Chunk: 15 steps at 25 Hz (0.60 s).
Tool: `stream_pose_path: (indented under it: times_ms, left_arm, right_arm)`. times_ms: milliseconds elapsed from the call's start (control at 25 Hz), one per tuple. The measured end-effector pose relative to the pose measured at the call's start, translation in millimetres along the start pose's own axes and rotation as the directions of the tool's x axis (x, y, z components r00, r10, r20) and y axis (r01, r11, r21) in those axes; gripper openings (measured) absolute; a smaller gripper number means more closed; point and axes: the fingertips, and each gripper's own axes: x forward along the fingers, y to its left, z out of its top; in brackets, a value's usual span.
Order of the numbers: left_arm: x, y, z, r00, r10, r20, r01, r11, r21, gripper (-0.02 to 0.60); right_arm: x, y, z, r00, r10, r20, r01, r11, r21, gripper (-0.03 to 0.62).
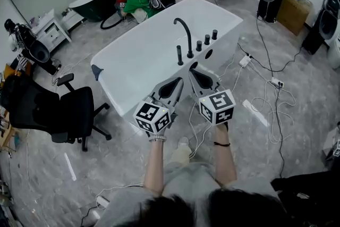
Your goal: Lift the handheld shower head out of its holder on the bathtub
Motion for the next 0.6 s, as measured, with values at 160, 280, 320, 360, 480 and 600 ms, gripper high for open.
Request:
stream_pose_path:
  times_ms: [160, 280, 320, 360, 480, 600]
  left_arm:
    - [13, 19, -3, 1.000, -0.006, -0.007, 0.006, 1.000, -0.018, 0.005]
    - [23, 34, -2, 1.000, -0.010, -0.012, 0.010, 1.000, -0.025, 0.005]
    - [27, 39, -2, 1.000, -0.012, -0.014, 0.011, 1.000, -0.025, 0.005]
    - [30, 44, -2, 1.000, -0.013, -0.017, 0.012, 1.000, -0.025, 0.005]
    - [38, 61, -2, 1.000, -0.014, -0.024, 0.013, 0.999, -0.029, 0.005]
    - [44, 79, -5, 0.999, -0.015, -0.034, 0.014, 0.999, -0.034, 0.005]
  right_arm:
    - [21, -8, -1, 1.000, 0.006, -0.017, -0.006, 1.000, -0.002, 0.000]
    - [36, -16, 0, 1.000, 0.004, -0.031, -0.005, 1.000, -0.008, 0.000]
    - [41, -20, -1, 0.999, 0.002, -0.035, -0.002, 1.000, -0.006, 0.000]
    - [46, -24, -2, 0.999, -0.002, -0.039, 0.002, 1.000, -0.003, 0.000]
    - [62, -32, -6, 0.999, -0.008, -0.050, 0.009, 1.000, 0.011, 0.000]
    - [81, -37, -10, 0.998, -0.009, -0.056, 0.010, 1.000, 0.023, 0.000]
